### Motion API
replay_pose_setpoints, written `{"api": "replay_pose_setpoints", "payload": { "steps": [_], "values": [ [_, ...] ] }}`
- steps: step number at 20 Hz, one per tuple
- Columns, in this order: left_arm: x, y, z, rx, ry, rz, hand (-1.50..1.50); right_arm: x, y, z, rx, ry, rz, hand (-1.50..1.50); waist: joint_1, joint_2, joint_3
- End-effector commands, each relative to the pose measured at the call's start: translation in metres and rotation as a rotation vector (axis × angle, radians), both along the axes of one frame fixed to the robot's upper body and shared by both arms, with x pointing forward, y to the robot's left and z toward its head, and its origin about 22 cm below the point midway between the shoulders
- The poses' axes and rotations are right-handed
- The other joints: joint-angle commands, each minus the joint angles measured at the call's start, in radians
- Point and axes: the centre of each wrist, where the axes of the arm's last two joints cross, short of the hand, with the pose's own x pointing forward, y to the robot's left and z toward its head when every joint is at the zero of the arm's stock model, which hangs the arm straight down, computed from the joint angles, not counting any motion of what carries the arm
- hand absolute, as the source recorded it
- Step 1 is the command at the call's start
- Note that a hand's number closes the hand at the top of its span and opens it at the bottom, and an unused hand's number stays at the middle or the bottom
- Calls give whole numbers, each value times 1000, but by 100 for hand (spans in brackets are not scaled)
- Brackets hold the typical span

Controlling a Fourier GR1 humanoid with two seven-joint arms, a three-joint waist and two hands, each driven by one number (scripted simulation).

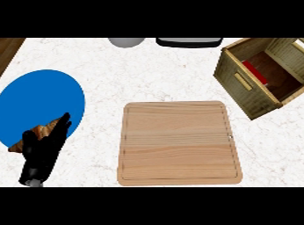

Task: Pick the can from the cutting board and place it in the basket

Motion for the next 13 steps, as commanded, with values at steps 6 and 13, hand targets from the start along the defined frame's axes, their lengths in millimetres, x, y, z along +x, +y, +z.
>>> {"api": "replay_pose_setpoints", "payload": {
  "steps": [6, 13],
  "values": [
    [-11, -1, -19, -3, 157, 44, 0, -9, -45, 16, 211, -50, -76, -150, -11, 7, -13],
    [-15, 0, -24, 4, 147, 24, 0, -53, -107, 32, 223, -30, -211, -150, 2, 17, -12]
  ]
}}
